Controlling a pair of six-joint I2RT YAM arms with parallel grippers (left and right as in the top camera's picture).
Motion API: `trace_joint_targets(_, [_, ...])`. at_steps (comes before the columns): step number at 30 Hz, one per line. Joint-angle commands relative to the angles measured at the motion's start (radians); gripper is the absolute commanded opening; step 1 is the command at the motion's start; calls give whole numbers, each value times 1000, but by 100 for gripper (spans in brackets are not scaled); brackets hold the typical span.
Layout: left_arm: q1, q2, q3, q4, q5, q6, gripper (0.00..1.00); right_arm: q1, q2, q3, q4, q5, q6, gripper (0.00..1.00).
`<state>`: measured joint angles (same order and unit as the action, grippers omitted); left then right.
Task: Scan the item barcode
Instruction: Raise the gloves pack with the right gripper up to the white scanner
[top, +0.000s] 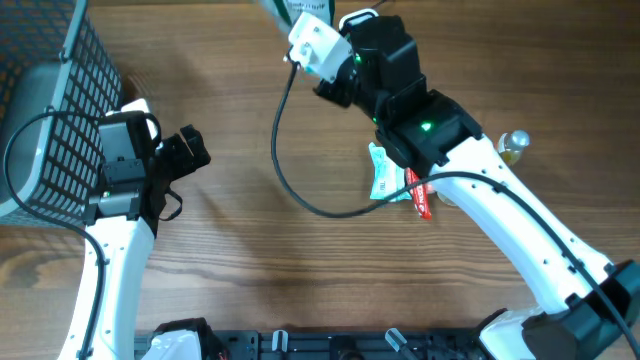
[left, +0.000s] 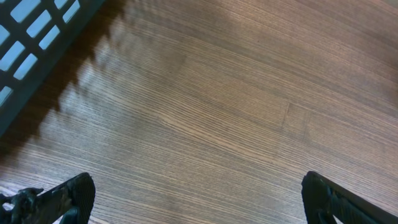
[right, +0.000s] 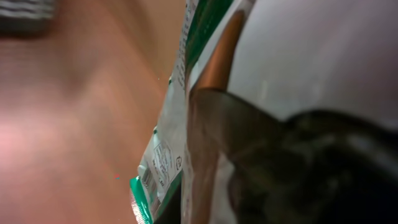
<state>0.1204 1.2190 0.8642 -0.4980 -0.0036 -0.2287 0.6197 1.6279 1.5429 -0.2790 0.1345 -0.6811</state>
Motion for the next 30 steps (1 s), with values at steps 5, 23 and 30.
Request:
trace_joint_targets(5, [1,6,20,0,-17,12,100,-48,208,20,221,261,-236,4])
trace_joint_targets(23, [1,6,20,0,-17,12,100,-195,558,20,713,359,-337,4])
trace_joint_targets(30, [1,6,20,0,-17,12,100,-191,564,20,611,336,-146,4])
